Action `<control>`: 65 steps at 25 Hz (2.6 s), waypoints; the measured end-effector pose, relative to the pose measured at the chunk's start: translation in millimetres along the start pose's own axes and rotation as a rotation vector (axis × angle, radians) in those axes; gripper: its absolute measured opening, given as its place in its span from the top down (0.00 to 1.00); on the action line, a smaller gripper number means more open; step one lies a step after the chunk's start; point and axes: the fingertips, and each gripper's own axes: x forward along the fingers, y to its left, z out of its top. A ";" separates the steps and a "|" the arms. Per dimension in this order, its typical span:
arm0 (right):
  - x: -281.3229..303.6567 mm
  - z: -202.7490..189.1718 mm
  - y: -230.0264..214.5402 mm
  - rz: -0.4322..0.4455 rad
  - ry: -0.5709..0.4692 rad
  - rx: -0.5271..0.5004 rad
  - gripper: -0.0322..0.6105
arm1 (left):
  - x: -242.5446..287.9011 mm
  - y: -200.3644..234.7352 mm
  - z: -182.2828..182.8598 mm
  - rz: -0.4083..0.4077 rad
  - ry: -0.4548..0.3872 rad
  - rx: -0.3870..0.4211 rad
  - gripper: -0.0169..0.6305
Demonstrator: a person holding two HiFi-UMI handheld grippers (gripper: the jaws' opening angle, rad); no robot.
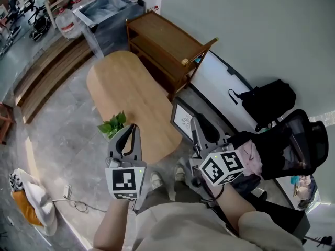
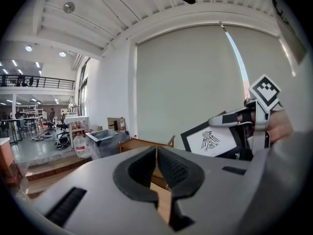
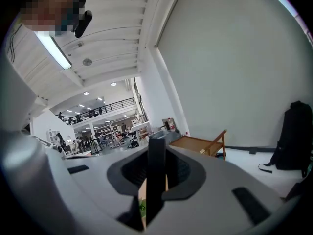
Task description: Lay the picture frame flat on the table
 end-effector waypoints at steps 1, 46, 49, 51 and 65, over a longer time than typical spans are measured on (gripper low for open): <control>7.8 -6.4 -5.8 -0.003 0.016 0.019 0.87 | 7.5 0.1 -4.7 0.000 0.006 -0.006 0.95; 144.4 -474.1 -254.3 -0.260 0.443 0.513 0.87 | 232.7 -83.5 -437.0 -0.152 0.499 -0.248 0.95; 142.3 -491.7 -265.5 -0.275 0.445 0.532 0.85 | 239.1 -92.7 -449.2 -0.163 0.512 -0.257 0.95; 140.5 -504.4 -273.0 -0.288 0.464 0.518 0.83 | 242.0 -98.4 -458.0 -0.170 0.525 -0.265 0.95; 137.6 -560.6 -300.4 -0.329 0.541 0.412 0.63 | 243.1 -112.6 -501.0 -0.178 0.585 -0.303 0.95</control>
